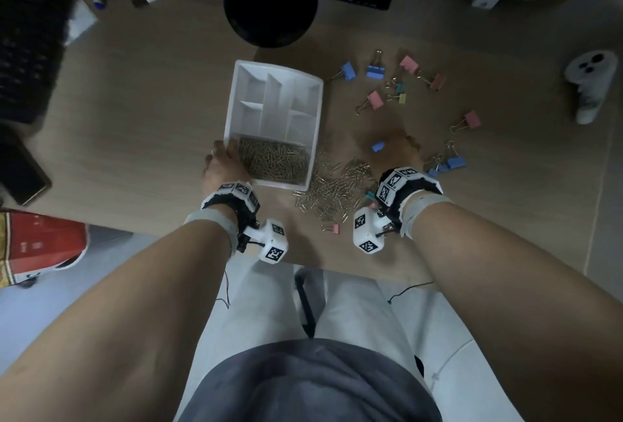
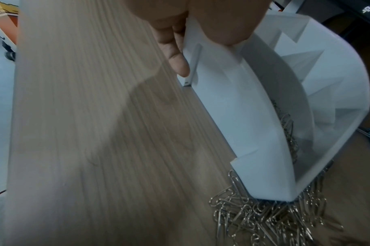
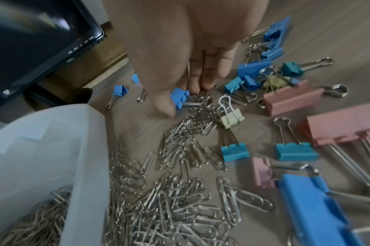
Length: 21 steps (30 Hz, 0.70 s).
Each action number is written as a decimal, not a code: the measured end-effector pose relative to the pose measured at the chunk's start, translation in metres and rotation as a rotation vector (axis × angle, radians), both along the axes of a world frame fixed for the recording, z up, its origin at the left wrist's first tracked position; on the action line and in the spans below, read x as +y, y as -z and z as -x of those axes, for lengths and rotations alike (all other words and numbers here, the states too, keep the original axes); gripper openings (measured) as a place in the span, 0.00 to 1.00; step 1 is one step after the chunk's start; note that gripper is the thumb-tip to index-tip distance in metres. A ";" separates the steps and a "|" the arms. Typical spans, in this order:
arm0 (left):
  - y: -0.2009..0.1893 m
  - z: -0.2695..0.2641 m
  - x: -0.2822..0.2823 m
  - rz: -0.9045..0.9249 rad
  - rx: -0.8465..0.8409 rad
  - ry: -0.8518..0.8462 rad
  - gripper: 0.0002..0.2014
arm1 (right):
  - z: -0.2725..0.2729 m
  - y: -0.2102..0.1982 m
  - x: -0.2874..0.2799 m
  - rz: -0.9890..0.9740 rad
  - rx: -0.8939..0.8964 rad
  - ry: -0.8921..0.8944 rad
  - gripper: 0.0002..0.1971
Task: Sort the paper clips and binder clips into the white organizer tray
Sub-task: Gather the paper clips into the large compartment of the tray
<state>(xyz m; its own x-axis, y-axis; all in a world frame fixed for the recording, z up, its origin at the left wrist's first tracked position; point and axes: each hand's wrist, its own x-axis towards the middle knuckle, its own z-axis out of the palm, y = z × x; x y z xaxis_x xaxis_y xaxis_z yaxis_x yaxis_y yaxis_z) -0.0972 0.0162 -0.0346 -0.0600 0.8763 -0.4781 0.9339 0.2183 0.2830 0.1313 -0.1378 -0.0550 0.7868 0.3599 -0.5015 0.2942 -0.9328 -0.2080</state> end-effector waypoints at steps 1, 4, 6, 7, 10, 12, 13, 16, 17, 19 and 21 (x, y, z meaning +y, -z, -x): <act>0.000 0.000 -0.001 -0.004 -0.001 0.007 0.26 | -0.001 -0.001 0.002 -0.030 0.018 0.027 0.29; -0.001 0.000 -0.002 -0.013 -0.019 0.012 0.25 | -0.011 -0.012 0.013 -0.175 0.116 0.083 0.19; -0.001 -0.001 -0.002 -0.024 -0.025 0.003 0.25 | -0.022 -0.029 0.025 -0.275 0.141 0.094 0.21; 0.000 -0.001 -0.001 -0.029 -0.022 0.001 0.25 | -0.028 -0.037 0.030 -0.313 0.127 0.096 0.22; 0.002 -0.001 -0.001 -0.035 -0.004 0.017 0.25 | -0.035 -0.050 0.025 -0.305 0.084 0.118 0.27; 0.001 -0.001 -0.002 -0.025 -0.010 0.021 0.25 | -0.032 -0.046 0.010 -0.204 0.121 0.066 0.22; -0.001 -0.001 -0.002 -0.022 -0.017 0.019 0.25 | -0.029 -0.044 0.002 -0.153 0.158 0.016 0.20; -0.001 0.001 -0.001 -0.020 -0.024 0.045 0.24 | -0.008 -0.033 -0.010 -0.090 0.199 -0.074 0.20; -0.001 0.002 0.000 -0.016 -0.023 0.062 0.25 | 0.002 -0.030 -0.010 -0.082 0.189 -0.100 0.22; -0.001 0.006 0.003 -0.010 -0.030 0.101 0.25 | 0.024 -0.024 -0.007 -0.060 0.184 -0.072 0.29; -0.003 0.012 0.009 0.009 -0.042 0.134 0.25 | 0.047 -0.017 -0.003 -0.070 0.209 0.006 0.37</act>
<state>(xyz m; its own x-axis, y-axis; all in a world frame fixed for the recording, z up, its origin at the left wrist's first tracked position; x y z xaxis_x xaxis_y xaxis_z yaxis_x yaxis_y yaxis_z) -0.1088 0.0249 -0.0312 0.0771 0.8706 -0.4859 0.9422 0.0957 0.3210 0.0847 -0.1411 -0.0376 0.6706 0.3954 -0.6276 0.2324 -0.9155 -0.3285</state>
